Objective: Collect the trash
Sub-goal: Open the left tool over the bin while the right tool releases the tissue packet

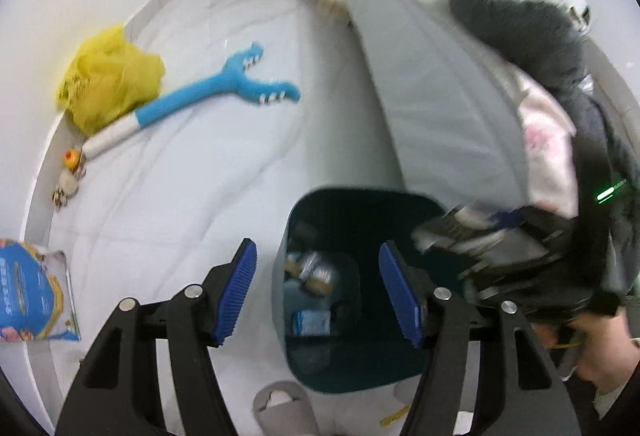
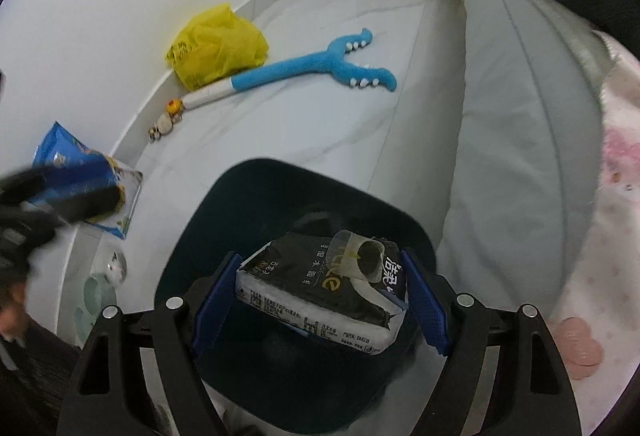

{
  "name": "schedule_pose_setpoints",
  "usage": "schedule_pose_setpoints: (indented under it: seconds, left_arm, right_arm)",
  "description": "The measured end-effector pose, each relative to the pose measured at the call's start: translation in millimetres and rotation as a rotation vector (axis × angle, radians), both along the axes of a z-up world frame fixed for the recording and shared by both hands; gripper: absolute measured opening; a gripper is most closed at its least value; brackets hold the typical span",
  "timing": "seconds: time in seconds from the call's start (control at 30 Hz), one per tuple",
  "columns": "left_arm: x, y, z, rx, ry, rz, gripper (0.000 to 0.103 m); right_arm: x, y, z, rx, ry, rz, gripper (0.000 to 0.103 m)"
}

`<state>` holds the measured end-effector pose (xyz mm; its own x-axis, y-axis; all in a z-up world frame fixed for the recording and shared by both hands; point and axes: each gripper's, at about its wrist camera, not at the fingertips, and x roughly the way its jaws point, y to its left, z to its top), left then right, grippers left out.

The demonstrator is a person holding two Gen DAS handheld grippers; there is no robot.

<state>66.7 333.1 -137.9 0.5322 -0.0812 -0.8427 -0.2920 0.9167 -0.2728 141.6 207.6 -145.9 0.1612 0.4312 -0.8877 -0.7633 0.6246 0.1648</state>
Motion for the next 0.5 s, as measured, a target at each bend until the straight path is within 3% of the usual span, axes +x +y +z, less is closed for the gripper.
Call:
schedule_pose_setpoints:
  seconds: [0.2,0.5]
  left_arm:
    - [4.0,-4.3,36.7,0.017,-0.120,-0.024,0.063]
    - [7.2,-6.1,64.1,0.051,-0.189,-0.043,0.057]
  right_arm:
    - [-10.4,10.7,-18.4,-0.038,0.026,0.039,0.080]
    - [-23.3,19.6,-34.2,-0.114,0.028,0.086,0.083]
